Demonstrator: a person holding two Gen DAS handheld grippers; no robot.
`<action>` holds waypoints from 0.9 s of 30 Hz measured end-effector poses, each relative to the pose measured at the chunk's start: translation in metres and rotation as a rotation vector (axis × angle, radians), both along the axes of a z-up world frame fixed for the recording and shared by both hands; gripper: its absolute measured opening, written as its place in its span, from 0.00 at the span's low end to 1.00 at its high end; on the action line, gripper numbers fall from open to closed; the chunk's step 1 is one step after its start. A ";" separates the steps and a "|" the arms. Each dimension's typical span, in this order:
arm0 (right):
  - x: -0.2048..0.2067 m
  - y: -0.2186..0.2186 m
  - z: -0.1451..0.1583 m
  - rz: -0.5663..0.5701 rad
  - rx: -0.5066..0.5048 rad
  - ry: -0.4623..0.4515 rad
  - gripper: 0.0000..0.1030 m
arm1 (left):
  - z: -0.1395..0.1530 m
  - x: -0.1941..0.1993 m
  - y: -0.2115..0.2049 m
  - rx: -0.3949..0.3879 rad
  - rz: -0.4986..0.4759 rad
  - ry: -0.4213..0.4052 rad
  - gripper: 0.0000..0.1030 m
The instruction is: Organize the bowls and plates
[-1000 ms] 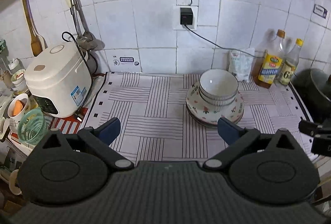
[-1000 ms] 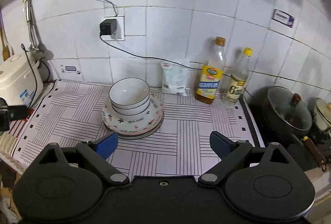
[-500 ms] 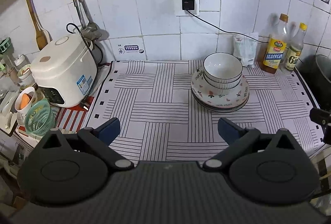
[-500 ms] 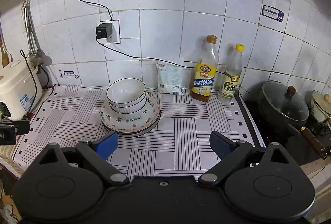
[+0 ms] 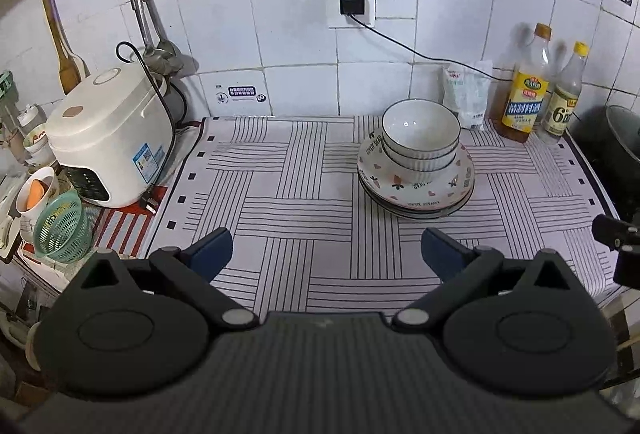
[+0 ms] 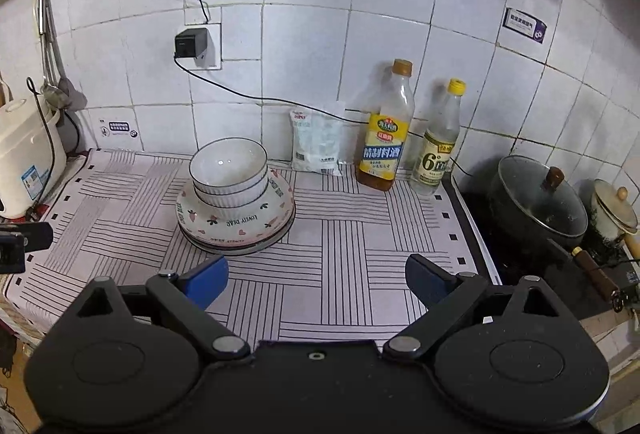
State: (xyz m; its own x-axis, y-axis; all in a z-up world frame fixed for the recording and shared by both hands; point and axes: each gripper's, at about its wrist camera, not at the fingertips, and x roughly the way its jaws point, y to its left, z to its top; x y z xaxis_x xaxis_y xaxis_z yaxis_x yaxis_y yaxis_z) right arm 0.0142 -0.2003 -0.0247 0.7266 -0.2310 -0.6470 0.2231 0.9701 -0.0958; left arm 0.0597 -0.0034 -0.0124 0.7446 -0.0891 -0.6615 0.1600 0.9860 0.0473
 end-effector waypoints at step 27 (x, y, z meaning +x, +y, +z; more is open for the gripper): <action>-0.009 -0.006 -0.011 -0.007 -0.060 -0.109 0.94 | -0.013 -0.004 -0.010 -0.027 -0.015 -0.040 0.99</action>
